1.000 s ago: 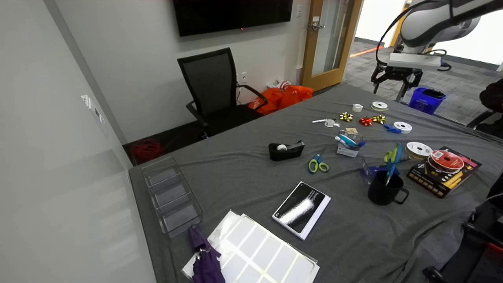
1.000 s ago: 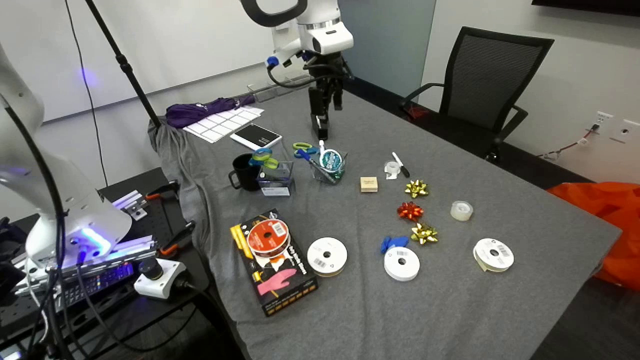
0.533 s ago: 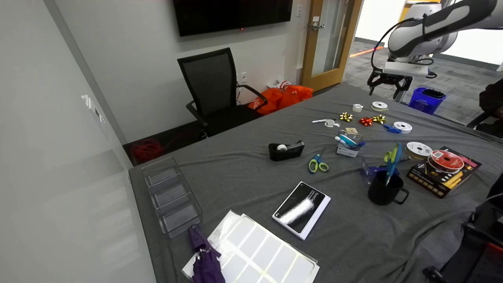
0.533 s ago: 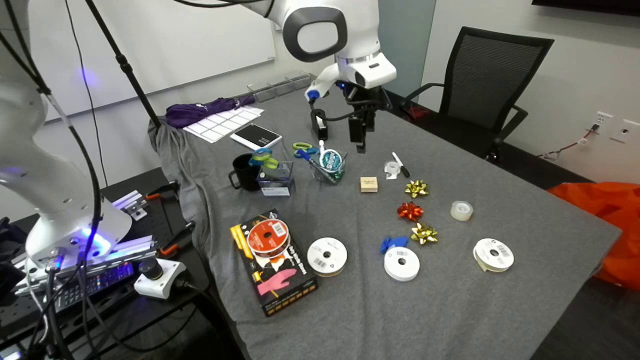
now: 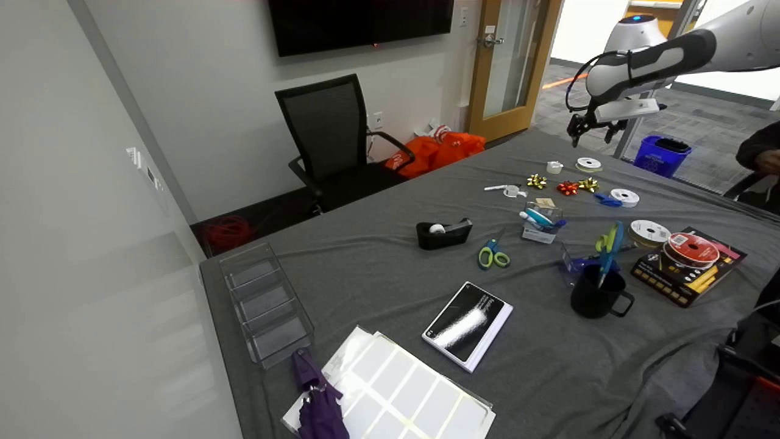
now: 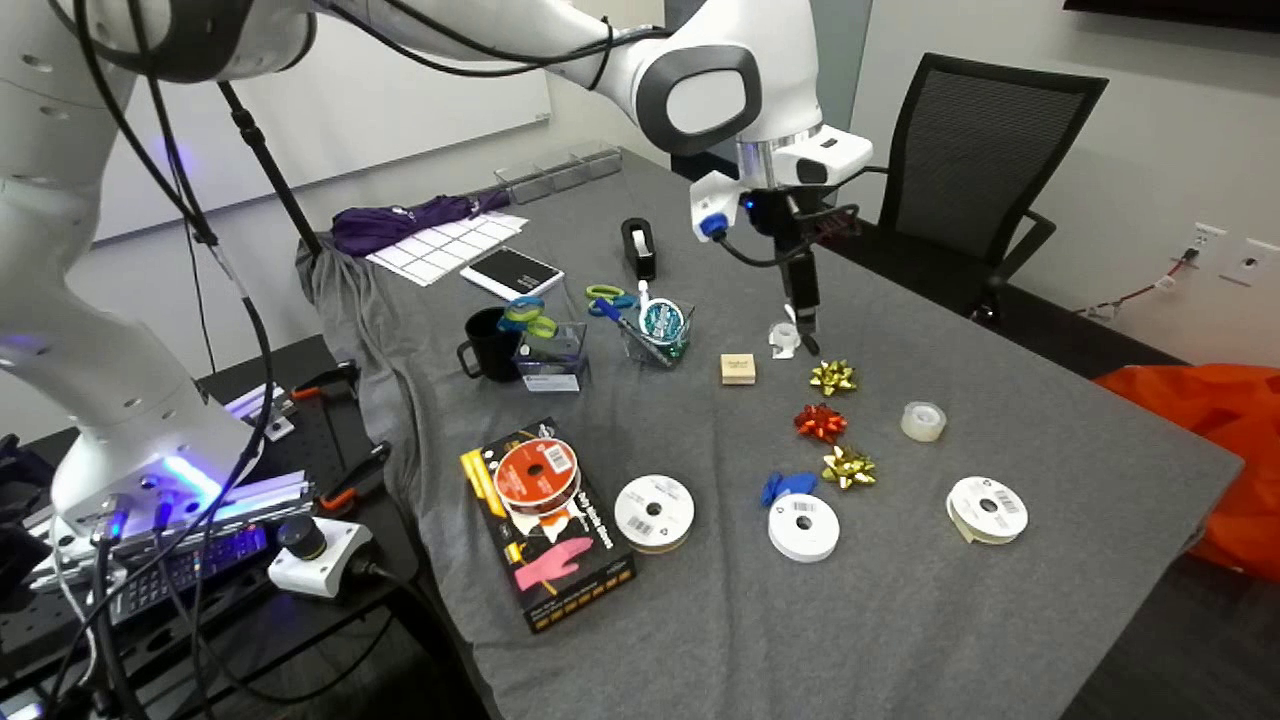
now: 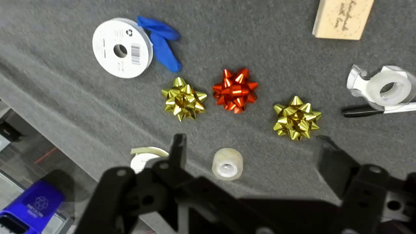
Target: Put the red ribbon on top of the red disc.
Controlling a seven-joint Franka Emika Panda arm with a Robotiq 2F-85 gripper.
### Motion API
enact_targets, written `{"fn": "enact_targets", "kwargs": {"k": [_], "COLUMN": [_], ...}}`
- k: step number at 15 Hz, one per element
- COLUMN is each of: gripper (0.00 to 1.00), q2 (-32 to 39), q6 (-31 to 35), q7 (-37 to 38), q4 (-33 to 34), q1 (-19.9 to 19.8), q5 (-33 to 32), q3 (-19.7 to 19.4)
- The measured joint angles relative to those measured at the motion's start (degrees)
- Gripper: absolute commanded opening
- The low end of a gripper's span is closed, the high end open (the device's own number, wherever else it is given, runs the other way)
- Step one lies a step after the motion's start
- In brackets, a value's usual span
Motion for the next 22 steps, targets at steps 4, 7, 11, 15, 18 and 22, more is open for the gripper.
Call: {"fn": "enact_targets", "kwargs": {"k": [4,7,11,15,18,22], "gripper": [1.0,1.0,1.0,1.0,1.0,1.0], "q2": [1.8,1.9,2.9,5.4,7.8,10.9], "q6": [0.0,0.0,-0.2,-0.1,-0.2,0.0], "q7": [-1.3,-1.3,-5.3,-14.4,-20.4,-22.9], "q4": [2.7,2.9,2.9,3.1,4.0,5.9], "q1": [-0.3,-0.3,-1.9,-6.9,-10.4,-12.2], "q5": [0.0,0.0,3.1,9.8,13.8,14.7], "q3": [0.0,0.0,2.6,8.3,11.6,12.6]}}
